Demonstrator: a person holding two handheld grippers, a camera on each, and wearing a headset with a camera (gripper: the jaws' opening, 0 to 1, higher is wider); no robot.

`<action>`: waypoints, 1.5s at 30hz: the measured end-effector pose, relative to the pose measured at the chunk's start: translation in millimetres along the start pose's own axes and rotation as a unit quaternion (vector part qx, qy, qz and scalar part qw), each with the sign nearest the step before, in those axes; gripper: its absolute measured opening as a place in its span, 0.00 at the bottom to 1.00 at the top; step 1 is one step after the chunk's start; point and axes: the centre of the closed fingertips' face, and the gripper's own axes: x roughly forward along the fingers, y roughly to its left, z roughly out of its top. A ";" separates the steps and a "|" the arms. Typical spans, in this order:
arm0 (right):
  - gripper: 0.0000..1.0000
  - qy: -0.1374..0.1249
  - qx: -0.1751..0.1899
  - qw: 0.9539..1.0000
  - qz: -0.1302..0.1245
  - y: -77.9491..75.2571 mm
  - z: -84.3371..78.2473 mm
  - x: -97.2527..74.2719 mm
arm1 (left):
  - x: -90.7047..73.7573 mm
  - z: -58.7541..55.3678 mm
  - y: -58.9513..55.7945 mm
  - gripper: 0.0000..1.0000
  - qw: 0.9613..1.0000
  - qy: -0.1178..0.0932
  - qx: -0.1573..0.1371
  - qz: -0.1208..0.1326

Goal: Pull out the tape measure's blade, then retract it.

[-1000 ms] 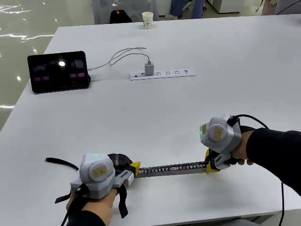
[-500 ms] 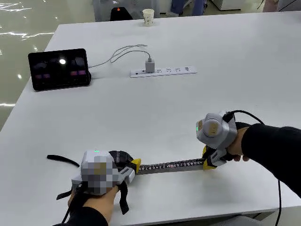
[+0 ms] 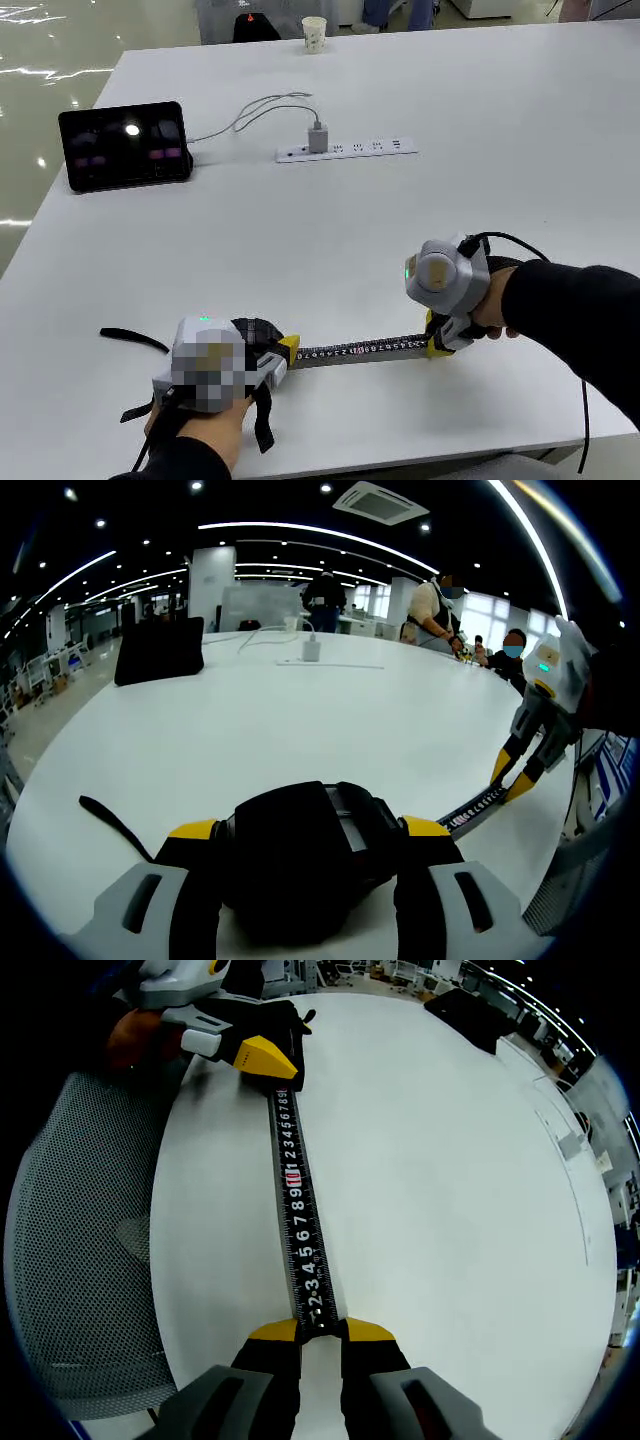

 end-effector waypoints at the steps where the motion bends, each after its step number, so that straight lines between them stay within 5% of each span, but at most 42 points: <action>1: 0.11 -0.004 0.005 1.000 0.001 0.2 0.5 0.0 | 0.1 -0.3 0.1 0.66 1.000 0.001 0.000 0.000; 45: 0.11 -0.014 0.026 1.000 -0.002 1.1 15.8 5.6 | -0.9 -0.8 -1.9 0.66 1.000 0.000 0.001 -0.001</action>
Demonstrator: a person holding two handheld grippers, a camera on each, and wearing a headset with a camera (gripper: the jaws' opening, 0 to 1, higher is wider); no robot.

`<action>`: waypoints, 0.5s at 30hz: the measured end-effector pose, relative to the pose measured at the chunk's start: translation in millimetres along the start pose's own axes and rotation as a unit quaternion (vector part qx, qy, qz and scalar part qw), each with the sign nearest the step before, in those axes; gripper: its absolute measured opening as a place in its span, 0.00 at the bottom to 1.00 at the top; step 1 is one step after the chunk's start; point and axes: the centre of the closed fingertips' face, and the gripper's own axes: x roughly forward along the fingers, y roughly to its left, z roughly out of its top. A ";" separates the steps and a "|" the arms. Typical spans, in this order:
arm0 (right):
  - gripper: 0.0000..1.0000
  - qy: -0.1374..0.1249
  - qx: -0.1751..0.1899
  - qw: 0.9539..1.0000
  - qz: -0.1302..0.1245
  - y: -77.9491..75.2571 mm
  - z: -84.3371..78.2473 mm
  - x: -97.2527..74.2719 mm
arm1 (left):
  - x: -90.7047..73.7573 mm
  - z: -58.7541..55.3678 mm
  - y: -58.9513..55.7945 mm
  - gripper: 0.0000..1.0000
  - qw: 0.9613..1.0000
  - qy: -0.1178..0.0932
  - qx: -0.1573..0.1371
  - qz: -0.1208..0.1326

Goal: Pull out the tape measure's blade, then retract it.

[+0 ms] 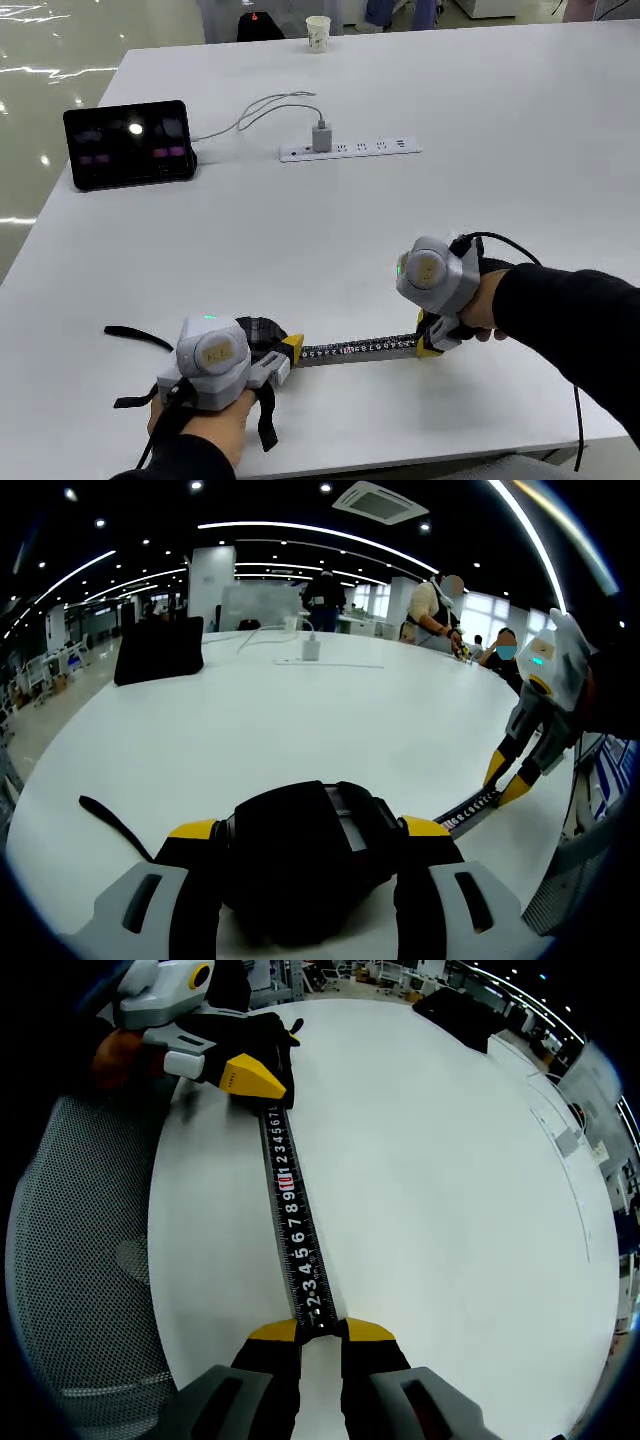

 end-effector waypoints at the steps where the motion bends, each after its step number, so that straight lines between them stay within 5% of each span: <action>1: 0.11 0.000 0.000 1.000 0.000 0.0 0.6 0.1 | -0.1 0.0 0.0 0.66 1.000 0.000 0.000 0.000; 15: 0.11 0.000 -0.001 1.000 0.002 -0.3 7.5 0.6 | -0.7 0.9 0.6 0.66 1.000 0.000 0.001 -0.001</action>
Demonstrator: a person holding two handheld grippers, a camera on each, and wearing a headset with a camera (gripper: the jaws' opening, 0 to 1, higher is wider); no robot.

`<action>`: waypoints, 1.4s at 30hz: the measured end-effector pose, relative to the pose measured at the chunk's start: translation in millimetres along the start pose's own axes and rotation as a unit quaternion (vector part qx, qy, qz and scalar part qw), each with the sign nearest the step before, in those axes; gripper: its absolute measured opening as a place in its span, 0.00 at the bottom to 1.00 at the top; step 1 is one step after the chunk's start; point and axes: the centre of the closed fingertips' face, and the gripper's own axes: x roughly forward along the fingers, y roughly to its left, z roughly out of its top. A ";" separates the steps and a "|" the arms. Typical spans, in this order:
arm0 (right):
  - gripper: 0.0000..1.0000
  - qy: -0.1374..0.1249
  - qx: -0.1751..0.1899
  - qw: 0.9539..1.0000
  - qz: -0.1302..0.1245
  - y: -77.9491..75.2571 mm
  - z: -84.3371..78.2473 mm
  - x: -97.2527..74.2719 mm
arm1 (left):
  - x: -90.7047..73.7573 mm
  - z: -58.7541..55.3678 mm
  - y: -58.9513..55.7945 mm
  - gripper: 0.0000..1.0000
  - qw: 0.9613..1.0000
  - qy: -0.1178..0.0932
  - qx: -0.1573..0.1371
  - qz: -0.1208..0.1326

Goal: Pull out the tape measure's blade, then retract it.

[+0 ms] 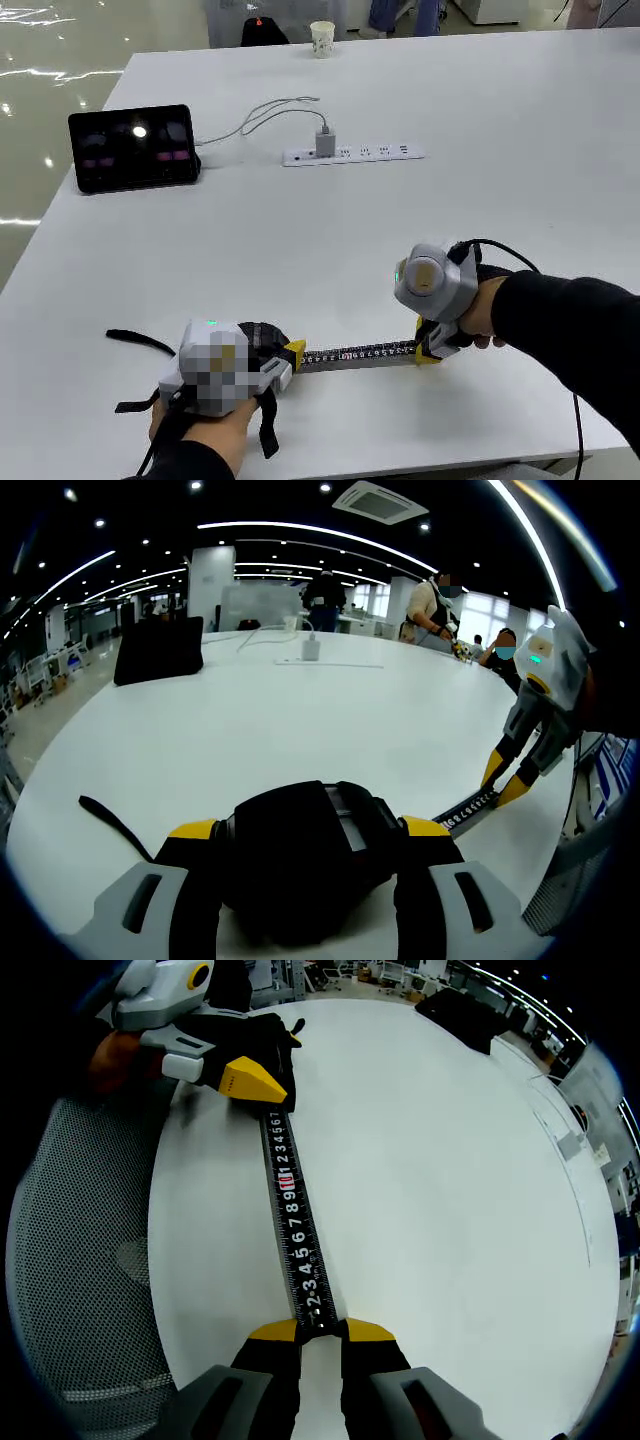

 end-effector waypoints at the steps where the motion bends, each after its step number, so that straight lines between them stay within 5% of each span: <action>1: 0.11 -0.001 0.001 1.000 0.000 -0.1 0.5 0.2 | -0.1 0.1 0.1 0.66 1.000 0.000 0.000 0.000; 35: 0.11 -0.006 -0.004 1.000 0.001 1.4 13.1 3.6 | 1.3 0.0 3.0 0.66 1.000 0.002 0.000 -0.001; 42: 0.12 -0.010 -0.041 0.999 0.001 3.4 15.5 4.2 | 0.4 0.5 3.3 0.66 1.000 0.001 0.001 -0.001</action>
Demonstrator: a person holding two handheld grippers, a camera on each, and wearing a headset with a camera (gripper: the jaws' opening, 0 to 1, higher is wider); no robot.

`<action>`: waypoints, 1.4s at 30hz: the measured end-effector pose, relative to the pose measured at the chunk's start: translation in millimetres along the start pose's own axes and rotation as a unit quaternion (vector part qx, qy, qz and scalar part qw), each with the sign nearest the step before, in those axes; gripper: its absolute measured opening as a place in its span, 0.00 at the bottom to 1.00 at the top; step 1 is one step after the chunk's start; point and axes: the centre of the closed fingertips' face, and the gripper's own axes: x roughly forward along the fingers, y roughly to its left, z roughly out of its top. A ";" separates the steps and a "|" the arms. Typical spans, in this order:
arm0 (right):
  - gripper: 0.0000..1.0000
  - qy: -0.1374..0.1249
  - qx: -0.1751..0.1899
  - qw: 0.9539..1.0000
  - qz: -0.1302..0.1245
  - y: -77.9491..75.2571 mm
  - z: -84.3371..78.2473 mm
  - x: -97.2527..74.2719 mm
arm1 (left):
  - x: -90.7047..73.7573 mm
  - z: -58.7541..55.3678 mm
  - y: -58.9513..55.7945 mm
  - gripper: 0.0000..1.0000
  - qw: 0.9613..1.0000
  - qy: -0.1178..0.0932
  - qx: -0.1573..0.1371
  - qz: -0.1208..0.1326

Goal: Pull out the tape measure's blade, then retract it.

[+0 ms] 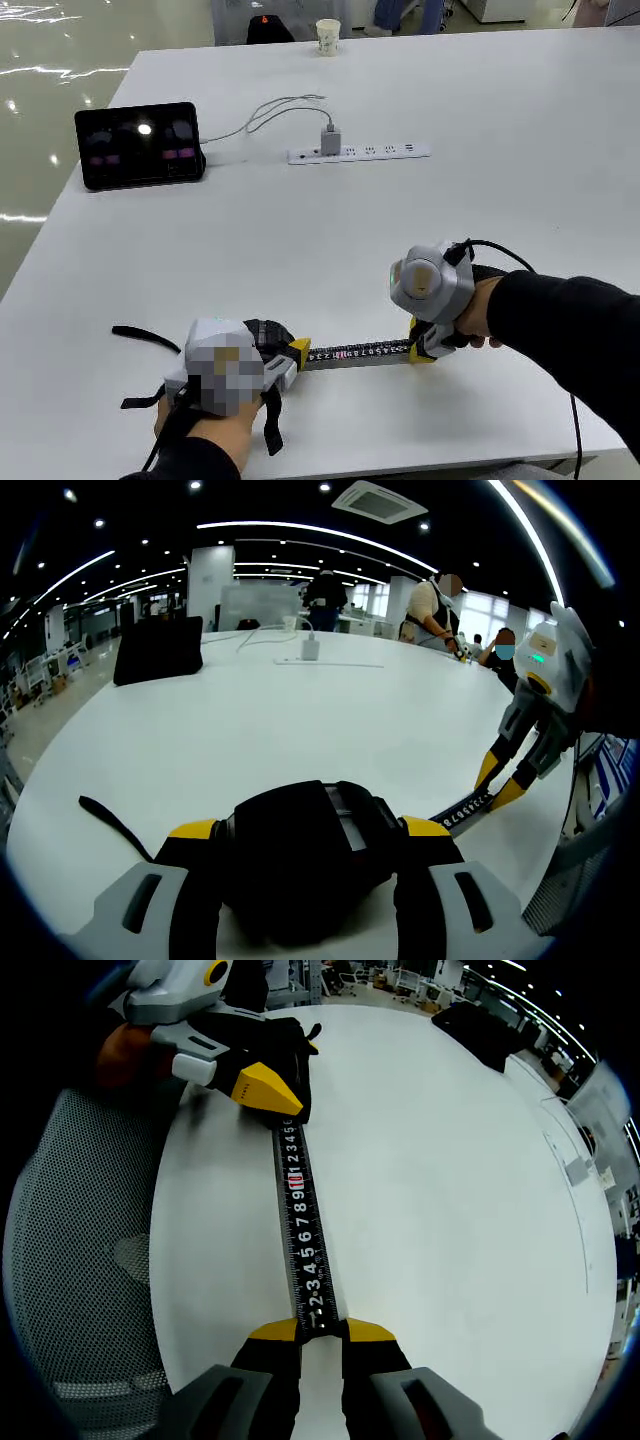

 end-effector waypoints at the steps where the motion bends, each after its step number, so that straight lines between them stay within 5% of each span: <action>1: 0.12 -0.001 -0.002 1.000 0.000 0.1 0.1 0.0 | 0.1 0.0 0.0 0.66 1.000 0.000 0.000 0.000; 14: 0.12 -0.026 -0.036 0.999 0.007 0.4 5.8 2.1 | -1.2 0.4 0.6 0.66 1.000 0.000 0.001 -0.001; 42: 0.11 -0.004 -0.024 1.000 0.007 1.9 12.0 3.9 | -0.1 -0.1 -2.7 0.65 1.000 -0.001 0.002 -0.002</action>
